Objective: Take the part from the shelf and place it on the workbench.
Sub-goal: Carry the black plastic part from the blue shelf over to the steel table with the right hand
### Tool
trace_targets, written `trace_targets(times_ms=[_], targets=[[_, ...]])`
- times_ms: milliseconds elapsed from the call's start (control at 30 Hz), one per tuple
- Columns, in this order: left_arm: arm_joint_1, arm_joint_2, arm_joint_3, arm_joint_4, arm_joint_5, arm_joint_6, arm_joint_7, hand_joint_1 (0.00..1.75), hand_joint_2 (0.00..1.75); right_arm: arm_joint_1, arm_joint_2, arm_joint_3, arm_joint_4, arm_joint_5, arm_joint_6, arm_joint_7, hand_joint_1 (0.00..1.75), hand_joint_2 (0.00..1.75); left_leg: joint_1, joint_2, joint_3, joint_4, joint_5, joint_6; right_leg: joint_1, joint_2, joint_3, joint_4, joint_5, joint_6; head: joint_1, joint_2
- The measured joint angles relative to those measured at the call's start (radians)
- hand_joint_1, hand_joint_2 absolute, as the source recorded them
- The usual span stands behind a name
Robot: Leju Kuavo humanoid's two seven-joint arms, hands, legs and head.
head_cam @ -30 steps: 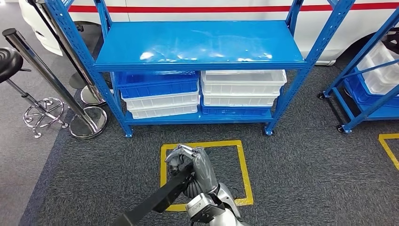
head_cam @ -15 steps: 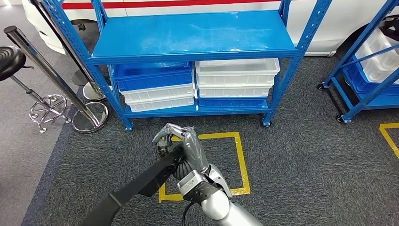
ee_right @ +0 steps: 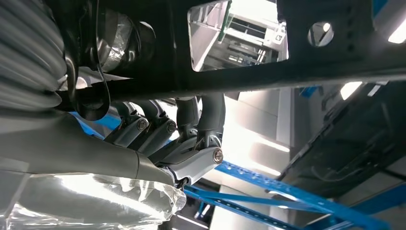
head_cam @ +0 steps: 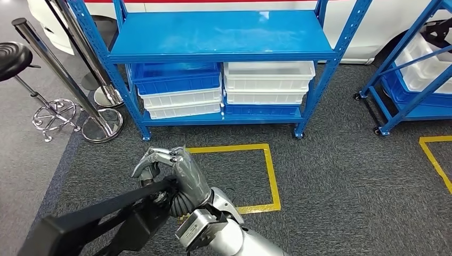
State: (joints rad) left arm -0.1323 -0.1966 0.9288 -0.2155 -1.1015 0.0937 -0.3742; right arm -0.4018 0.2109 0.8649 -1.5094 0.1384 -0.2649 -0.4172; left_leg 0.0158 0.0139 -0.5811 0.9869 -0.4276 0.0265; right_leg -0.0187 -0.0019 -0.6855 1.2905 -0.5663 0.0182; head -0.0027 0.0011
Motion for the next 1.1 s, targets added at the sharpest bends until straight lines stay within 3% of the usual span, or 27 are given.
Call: trace_targets(times_ms=[33, 100, 167, 233, 267, 333, 400, 433, 467, 500, 567, 633, 700, 767, 800, 833, 900, 933, 967, 1000, 1033, 1067, 1100], targets=[[0.001, 0.0, 0.001, 0.0, 0.002, 0.0, 0.0, 0.0, 1.75, -0.001, 0.0, 0.003, -0.004, 0.002, -0.003, 0.003, 1.75, 1.75, 0.001, 0.0, -0.013, 0.01, 0.003, -0.003, -0.003, 0.0, 0.04, -0.049, 0.028, 0.002, 0.0, 0.0], [0.002, -0.001, 0.002, 0.0, 0.006, 0.0, 0.0, 0.0, 1.75, -0.004, 0.0, 0.007, -0.012, 0.004, -0.007, 0.009, 1.75, 1.75, 0.002, -0.001, -0.037, 0.031, 0.008, -0.013, -0.002, 0.0, 0.123, -0.175, 0.047, -0.001, 0.0, 0.0], [0.003, -0.001, 0.002, 0.0, 0.009, 0.001, -0.001, 0.0, 1.75, -0.007, 0.0, 0.009, -0.018, 0.006, -0.008, 0.011, 1.75, 1.75, 0.001, -0.002, -0.05, 0.041, 0.017, -0.026, 0.004, 0.003, 0.152, -0.233, 0.036, -0.012, 0.0, 0.0], [0.004, -0.001, 0.004, 0.0, 0.011, 0.002, -0.002, 0.0, 1.75, -0.011, 0.0, 0.01, -0.019, 0.009, -0.014, 0.014, 1.75, 1.75, 0.003, -0.003, -0.056, 0.04, 0.03, -0.042, 0.006, 0.004, 0.142, -0.238, 0.048, -0.029, 0.0, 0.0], [0.005, -0.001, 0.005, 0.0, 0.012, 0.002, -0.002, 0.0, 1.75, -0.015, 0.001, 0.01, -0.018, 0.009, -0.019, 0.017, 1.75, 1.75, 0.006, -0.004, -0.062, 0.045, 0.022, -0.048, 0.005, 0.002, 0.135, -0.241, 0.057, -0.039, 0.0, 0.0], [0.005, -0.001, 0.008, 0.0, 0.012, 0.002, -0.002, 0.0, 1.75, -0.024, 0.005, 0.01, -0.017, 0.004, -0.025, 0.022, 1.75, 1.75, 0.009, -0.006, -0.084, 0.098, -0.044, -0.056, 0.003, 0.0, 0.114, -0.247, 0.08, -0.057, 0.0, 0.0], [0.004, -0.001, 0.008, 0.0, 0.011, 0.002, -0.002, 0.0, 1.75, -0.032, 0.009, 0.01, -0.016, -0.01, -0.024, 0.024, 1.75, 1.75, 0.009, -0.006, -0.112, 0.216, -0.14, -0.062, 0.005, -0.002, 0.086, -0.246, 0.102, -0.064, 0.0, 0.0], [0.004, -0.002, 0.008, 0.0, 0.01, 0.002, -0.002, 0.0, 1.75, -0.035, 0.009, 0.01, -0.015, -0.018, -0.02, 0.025, 1.75, 1.75, 0.009, -0.006, -0.12, 0.273, -0.167, -0.064, 0.007, -0.002, 0.071, -0.245, 0.113, -0.065, 0.0, 0.0], [0.004, -0.002, 0.008, 0.0, 0.008, 0.002, -0.002, 0.0, 1.75, -0.035, 0.01, 0.01, -0.013, -0.027, -0.016, 0.026, 1.75, 1.75, 0.009, -0.006, -0.118, 0.309, -0.167, -0.065, 0.009, -0.003, 0.057, -0.245, 0.124, -0.065, 0.0, 0.0], [0.004, -0.002, 0.008, 0.0, 0.006, 0.002, -0.002, 0.0, 1.75, -0.035, 0.01, 0.01, -0.011, -0.036, -0.01, 0.028, 1.75, 1.75, 0.009, -0.006, -0.101, 0.313, -0.147, -0.063, 0.01, -0.003, 0.042, -0.243, 0.135, -0.064, 0.0, 0.0], [0.002, -0.002, 0.008, 0.0, 0.004, 0.002, -0.001, 0.0, 1.75, -0.036, 0.01, 0.01, -0.006, -0.048, -0.003, 0.031, 1.75, 1.75, 0.007, -0.007, -0.017, 0.222, -0.094, -0.053, 0.012, -0.002, 0.016, -0.241, 0.157, -0.061, 0.0, 0.0], [-0.002, -0.002, 0.008, 0.0, 0.004, 0.002, -0.001, 0.0, 1.75, -0.038, 0.01, 0.01, -0.005, -0.056, -0.001, 0.031, 1.75, 1.75, 0.001, -0.009, 0.087, 0.072, -0.097, -0.041, 0.014, -0.002, 0.001, -0.241, 0.177, -0.052, 0.0, 0.0], [-0.005, -0.002, 0.008, 0.0, 0.004, 0.004, -0.001, 0.0, 1.75, -0.042, 0.011, 0.01, -0.003, -0.062, -0.001, 0.031, 1.75, 1.75, -0.006, -0.011, 0.127, -0.003, -0.114, -0.033, 0.012, -0.003, -0.001, -0.249, 0.198, -0.039, 0.0, 0.0], [-0.006, -0.002, 0.008, 0.0, 0.006, 0.006, -0.001, 0.0, 1.75, -0.046, 0.011, 0.01, 0.001, -0.064, -0.001, 0.03, 1.75, 1.75, -0.006, -0.009, 0.115, -0.014, -0.092, -0.022, 0.012, -0.002, -0.003, -0.261, 0.213, -0.026, 0.0, 0.0], [-0.007, -0.003, 0.008, 0.0, 0.007, 0.006, -0.001, 0.0, 1.75, -0.047, 0.01, 0.01, 0.003, -0.065, -0.002, 0.03, 1.75, 1.75, -0.004, -0.007, 0.105, -0.02, -0.076, -0.014, 0.012, 0.0, -0.01, -0.252, 0.195, -0.021, 0.0, 0.0], [-0.007, -0.003, 0.008, 0.0, 0.007, 0.007, -0.001, 0.0, 1.75, -0.048, 0.009, 0.009, 0.005, -0.065, -0.002, 0.03, 1.75, 1.75, -0.002, -0.004, 0.092, -0.024, -0.059, -0.006, 0.013, 0.001, -0.021, -0.226, 0.158, -0.018, 0.0, 0.0], [-0.008, -0.002, 0.009, 0.0, 0.008, 0.008, 0.0, 0.0, 1.75, -0.049, 0.008, 0.009, 0.009, -0.065, -0.002, 0.03, 1.75, 1.75, 0.0, -0.001, 0.058, -0.024, -0.031, 0.005, 0.011, 0.002, -0.05, -0.11, 0.048, -0.014, 0.0, 0.0], [-0.008, -0.002, 0.009, 0.0, 0.008, 0.009, 0.0, 0.0, 1.75, -0.049, 0.007, 0.009, 0.011, -0.065, -0.002, 0.03, 1.75, 1.75, -0.002, 0.0, 0.04, -0.02, -0.019, 0.005, 0.011, 0.002, -0.06, -0.043, 0.013, -0.012, 0.0, 0.0], [-0.008, -0.002, 0.009, 0.0, 0.008, 0.009, 0.0, 0.0, 1.75, -0.049, 0.006, 0.009, 0.013, -0.065, -0.002, 0.03, 1.75, 1.75, -0.003, 0.0, 0.022, -0.016, -0.008, 0.005, 0.011, 0.002, -0.063, 0.01, 0.002, -0.011, 0.0, 0.0], [-0.008, -0.002, 0.009, 0.0, 0.008, 0.009, 0.0, 0.0, 1.75, -0.049, 0.005, 0.009, 0.014, -0.065, -0.002, 0.03, 1.75, 1.75, -0.003, 0.001, 0.003, -0.01, 0.002, 0.003, 0.011, 0.002, -0.052, 0.033, 0.015, -0.011, 0.0, 0.0], [-0.008, -0.002, 0.009, 0.0, 0.008, 0.009, 0.0, 0.0, 1.75, -0.049, 0.005, 0.009, 0.016, -0.066, -0.002, 0.03, 1.75, 1.75, -0.004, 0.001, -0.016, -0.003, 0.011, 0.001, 0.011, 0.002, -0.023, 0.019, 0.042, -0.012, 0.0, 0.0], [-0.008, -0.002, 0.009, 0.0, 0.008, 0.009, 0.0, 0.0, 1.75, -0.049, 0.005, 0.009, 0.017, -0.065, -0.002, 0.03, 1.75, 1.75, -0.004, 0.001, -0.033, 0.005, 0.02, -0.002, 0.011, 0.002, 0.023, -0.027, 0.066, -0.015, 0.0, 0.0], [-0.008, -0.003, 0.009, 0.0, 0.009, 0.009, -0.001, 0.0, 1.75, -0.05, 0.005, 0.009, 0.017, -0.065, -0.002, 0.03, 1.75, 1.75, -0.005, 0.0, -0.049, 0.013, 0.027, -0.006, 0.013, 0.002, 0.08, -0.099, 0.068, -0.019, 0.0, 0.0]])
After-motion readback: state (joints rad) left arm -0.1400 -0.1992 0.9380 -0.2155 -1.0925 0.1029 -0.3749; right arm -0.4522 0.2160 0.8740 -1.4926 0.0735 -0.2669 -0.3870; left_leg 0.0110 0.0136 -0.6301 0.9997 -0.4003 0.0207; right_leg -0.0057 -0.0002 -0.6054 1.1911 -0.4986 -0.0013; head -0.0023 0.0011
